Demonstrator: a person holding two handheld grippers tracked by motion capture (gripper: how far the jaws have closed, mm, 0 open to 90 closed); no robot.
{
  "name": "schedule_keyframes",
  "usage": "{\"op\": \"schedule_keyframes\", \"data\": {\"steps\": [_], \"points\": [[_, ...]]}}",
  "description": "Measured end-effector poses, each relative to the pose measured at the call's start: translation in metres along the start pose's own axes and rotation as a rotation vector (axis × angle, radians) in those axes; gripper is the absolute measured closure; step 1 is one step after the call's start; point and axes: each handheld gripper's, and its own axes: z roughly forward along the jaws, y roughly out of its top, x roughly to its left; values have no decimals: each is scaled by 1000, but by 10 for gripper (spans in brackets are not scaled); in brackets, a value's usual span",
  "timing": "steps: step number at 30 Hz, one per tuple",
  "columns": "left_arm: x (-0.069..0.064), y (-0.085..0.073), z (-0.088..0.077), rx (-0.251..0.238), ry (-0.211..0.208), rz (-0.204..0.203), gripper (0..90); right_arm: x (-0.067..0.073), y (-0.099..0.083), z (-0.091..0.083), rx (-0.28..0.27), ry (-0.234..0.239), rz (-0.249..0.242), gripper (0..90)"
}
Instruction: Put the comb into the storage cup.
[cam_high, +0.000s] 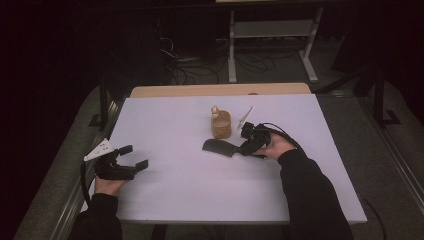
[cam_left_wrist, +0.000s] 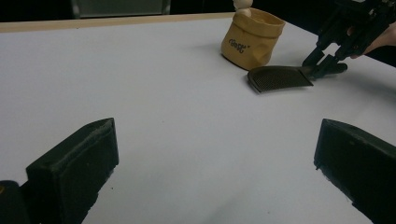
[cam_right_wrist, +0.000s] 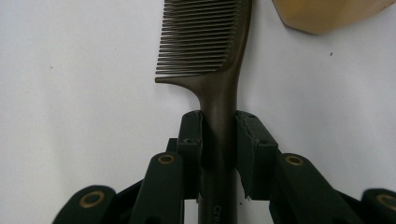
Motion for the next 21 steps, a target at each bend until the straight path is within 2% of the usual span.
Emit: {"op": "schedule_keyframes", "data": {"steps": [21], "points": [[-1, 0, -1, -8, -3, -8, 0, 9, 1, -21, -36, -30, -11, 712]]}}
